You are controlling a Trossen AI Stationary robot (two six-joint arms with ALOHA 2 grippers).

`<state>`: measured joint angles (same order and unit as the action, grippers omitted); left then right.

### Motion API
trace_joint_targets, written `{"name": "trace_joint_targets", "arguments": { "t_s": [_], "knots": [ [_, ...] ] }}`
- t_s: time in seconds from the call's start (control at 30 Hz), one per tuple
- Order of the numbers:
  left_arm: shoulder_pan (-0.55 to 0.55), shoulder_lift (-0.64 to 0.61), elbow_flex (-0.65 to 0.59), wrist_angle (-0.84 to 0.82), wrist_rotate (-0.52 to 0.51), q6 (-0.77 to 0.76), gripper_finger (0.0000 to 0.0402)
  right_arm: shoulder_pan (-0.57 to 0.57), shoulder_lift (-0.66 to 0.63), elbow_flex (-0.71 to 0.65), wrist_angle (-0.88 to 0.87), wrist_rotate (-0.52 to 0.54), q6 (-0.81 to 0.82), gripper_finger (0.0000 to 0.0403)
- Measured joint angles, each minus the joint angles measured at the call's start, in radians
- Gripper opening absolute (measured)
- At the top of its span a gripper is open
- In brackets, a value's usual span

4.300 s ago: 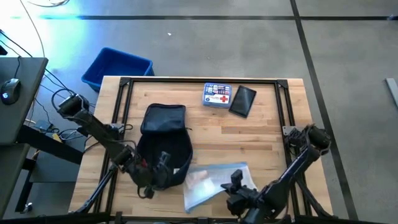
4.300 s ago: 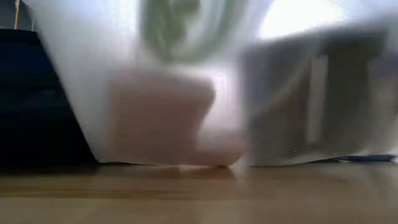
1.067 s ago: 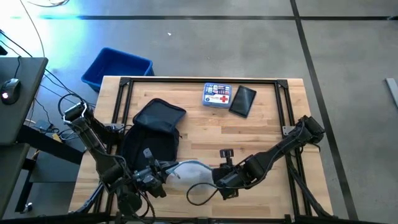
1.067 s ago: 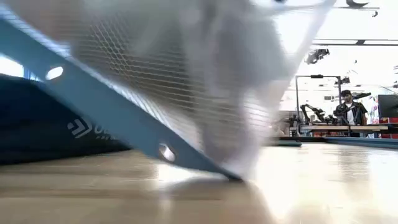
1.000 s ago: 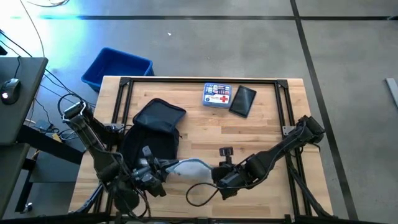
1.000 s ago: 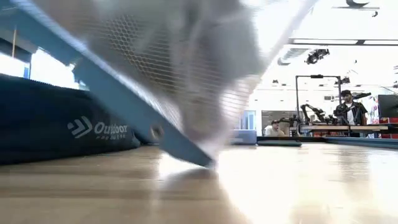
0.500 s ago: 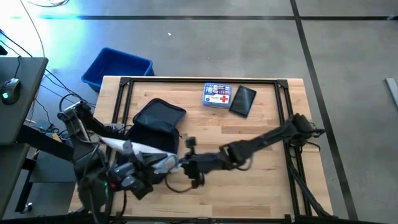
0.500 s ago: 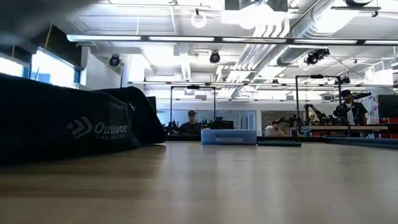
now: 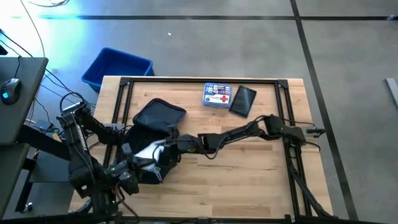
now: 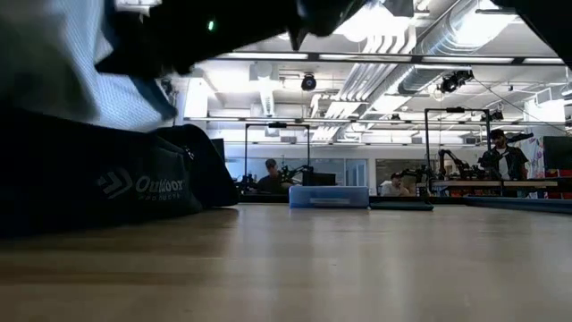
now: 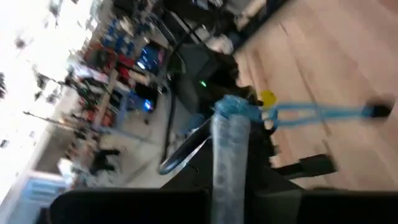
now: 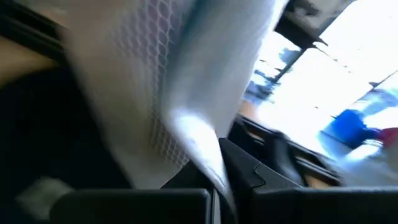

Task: Unpack backpack
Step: Put the blue zipper bag in the black backpack

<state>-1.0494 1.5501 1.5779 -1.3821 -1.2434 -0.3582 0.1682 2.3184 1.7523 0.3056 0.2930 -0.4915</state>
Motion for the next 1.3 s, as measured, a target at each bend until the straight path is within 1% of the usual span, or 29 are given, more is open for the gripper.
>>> {"name": "trace_joint_targets", "arguments": {
  "t_s": [0.07,0.13,0.27,0.37,0.5,0.63,0.73,0.87,1.07,1.13,1.2,1.3],
  "knots": [
    [0.004,0.000,-0.032,-0.016,0.034,-0.073,0.0000,-0.013,0.014,0.000,0.009,0.077,-0.053,0.0000],
    [0.010,0.000,-0.076,-0.004,0.049,-0.107,0.0000,-0.028,0.022,0.000,0.018,0.134,-0.089,0.0000],
    [0.010,0.000,-0.175,0.041,0.076,-0.149,0.0000,-0.052,0.044,0.000,0.052,0.198,-0.093,0.0000],
    [0.010,0.000,-0.235,0.049,0.078,-0.154,0.0000,-0.057,0.060,0.000,0.113,0.277,-0.123,0.0000],
    [0.021,0.022,-0.276,0.049,0.008,-0.100,0.0000,-0.052,0.067,0.000,0.207,0.356,-0.243,0.0000],
    [0.044,0.053,-0.259,0.049,-0.051,0.021,0.0000,-0.044,0.068,0.000,0.278,0.403,-0.303,0.0000],
    [0.066,0.061,-0.238,0.049,-0.060,0.109,0.0000,-0.046,0.068,0.000,0.344,0.406,-0.328,0.0000],
    [0.092,0.061,-0.234,0.014,-0.028,0.143,0.0000,-0.074,0.075,0.000,0.354,0.382,-0.316,0.0000],
    [0.143,0.074,-0.235,-0.153,0.052,0.054,0.0000,-0.113,0.129,0.000,0.401,0.379,-0.345,0.0000],
    [0.158,0.084,-0.235,-0.187,0.053,0.045,0.0000,-0.119,0.146,0.000,0.441,0.387,-0.386,0.0000],
    [0.176,0.090,-0.235,-0.181,0.048,0.090,0.0000,-0.123,0.150,0.000,0.474,0.388,-0.406,0.0000],
    [0.195,0.090,-0.236,-0.185,-0.009,0.152,0.0000,-0.123,0.150,0.000,0.543,0.389,-0.422,0.0000]
  ]
}}
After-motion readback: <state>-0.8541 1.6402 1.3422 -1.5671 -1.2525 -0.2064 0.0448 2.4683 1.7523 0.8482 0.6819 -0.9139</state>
